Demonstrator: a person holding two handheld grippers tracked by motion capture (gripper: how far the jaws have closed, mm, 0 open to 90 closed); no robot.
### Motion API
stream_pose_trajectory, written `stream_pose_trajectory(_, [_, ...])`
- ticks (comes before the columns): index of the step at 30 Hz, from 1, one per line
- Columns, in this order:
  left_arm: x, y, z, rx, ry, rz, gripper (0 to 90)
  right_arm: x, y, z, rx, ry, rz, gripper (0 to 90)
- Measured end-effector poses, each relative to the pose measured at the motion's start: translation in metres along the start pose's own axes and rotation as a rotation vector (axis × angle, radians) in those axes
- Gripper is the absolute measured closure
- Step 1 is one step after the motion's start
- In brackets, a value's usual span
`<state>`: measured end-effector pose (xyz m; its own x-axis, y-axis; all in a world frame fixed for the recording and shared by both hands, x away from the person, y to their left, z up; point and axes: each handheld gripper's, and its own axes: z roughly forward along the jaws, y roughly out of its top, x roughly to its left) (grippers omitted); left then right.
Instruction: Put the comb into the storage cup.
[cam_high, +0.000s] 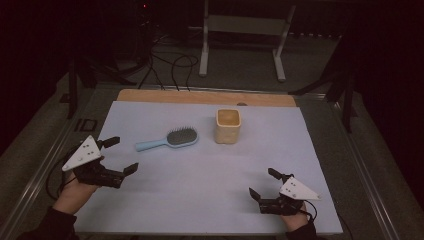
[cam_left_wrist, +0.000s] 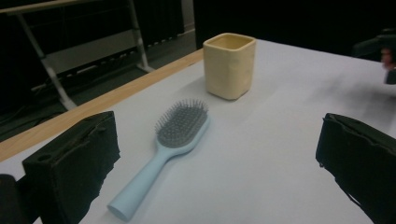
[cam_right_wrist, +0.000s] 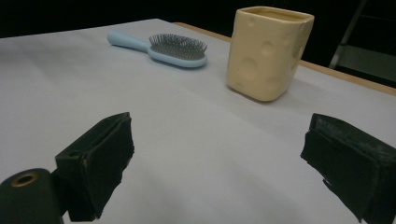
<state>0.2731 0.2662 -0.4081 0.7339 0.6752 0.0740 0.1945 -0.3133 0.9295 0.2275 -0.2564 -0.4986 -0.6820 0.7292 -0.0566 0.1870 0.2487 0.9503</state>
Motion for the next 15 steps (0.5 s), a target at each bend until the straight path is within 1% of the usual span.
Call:
stream_pose_trajectory(2, [0.002,0.001,0.002,0.005,-0.004,-0.002,0.0,0.000,0.000,0.000,0.000,0.001,-0.001,8.0])
stream_pose_trajectory(3, [0.006,0.002,0.006,0.026,0.029,-0.006,0.0,0.000,0.000,0.000,0.000,0.004,0.001,8.0])
stream_pose_trajectory(4, [0.007,0.002,0.009,0.031,0.034,-0.009,0.0,0.000,0.000,0.000,0.002,0.003,0.000,8.0])
stream_pose_trajectory(6, [0.010,0.003,0.010,0.033,0.032,-0.010,0.0,0.000,0.000,0.000,0.002,0.003,0.000,8.0])
stream_pose_trajectory(9, [0.016,0.003,0.018,0.052,0.044,-0.014,0.0,0.000,0.000,0.000,-0.003,0.005,0.001,8.0])
stream_pose_trajectory(12, [0.019,0.003,0.022,0.058,0.040,-0.016,0.0,0.000,0.000,0.000,-0.005,0.007,0.002,8.0])
stream_pose_trajectory(13, [0.023,0.003,0.025,0.068,0.041,-0.017,0.0,0.000,0.000,0.000,-0.004,0.007,0.006,8.0])
stream_pose_trajectory(15, [0.026,0.002,0.028,0.072,0.044,-0.025,0.0,0.000,0.000,0.000,-0.005,0.008,0.005,8.0])
